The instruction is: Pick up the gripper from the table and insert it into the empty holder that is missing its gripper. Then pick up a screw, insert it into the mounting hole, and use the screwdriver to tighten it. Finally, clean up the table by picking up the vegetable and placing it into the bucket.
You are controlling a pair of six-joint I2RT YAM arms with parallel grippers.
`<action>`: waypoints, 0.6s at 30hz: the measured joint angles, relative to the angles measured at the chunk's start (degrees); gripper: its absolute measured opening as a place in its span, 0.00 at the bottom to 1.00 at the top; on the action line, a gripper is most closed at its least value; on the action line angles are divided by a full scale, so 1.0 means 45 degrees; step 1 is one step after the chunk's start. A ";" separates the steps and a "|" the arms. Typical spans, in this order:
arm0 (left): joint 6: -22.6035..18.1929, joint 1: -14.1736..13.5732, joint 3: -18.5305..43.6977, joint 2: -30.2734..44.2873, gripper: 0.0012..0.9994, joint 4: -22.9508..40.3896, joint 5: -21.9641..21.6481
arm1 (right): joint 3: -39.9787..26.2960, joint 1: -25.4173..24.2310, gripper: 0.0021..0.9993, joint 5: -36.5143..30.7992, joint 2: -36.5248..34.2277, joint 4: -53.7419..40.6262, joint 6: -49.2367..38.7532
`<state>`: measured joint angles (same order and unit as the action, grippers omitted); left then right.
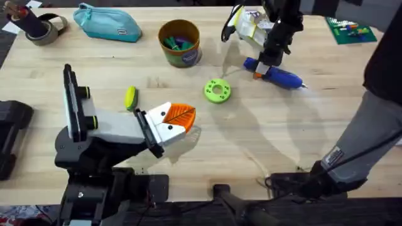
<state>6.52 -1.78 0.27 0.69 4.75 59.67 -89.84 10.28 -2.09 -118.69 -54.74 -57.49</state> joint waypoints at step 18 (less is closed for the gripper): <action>0.0486 0.0000 0.0000 0.0000 0.99 -0.0569 -0.0504 | -0.1835 0.0597 1.00 0.0000 0.4311 -0.3593 0.0399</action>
<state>8.71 -1.78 0.27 0.69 2.19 57.40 -98.10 12.97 -2.09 -99.29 -70.91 -55.69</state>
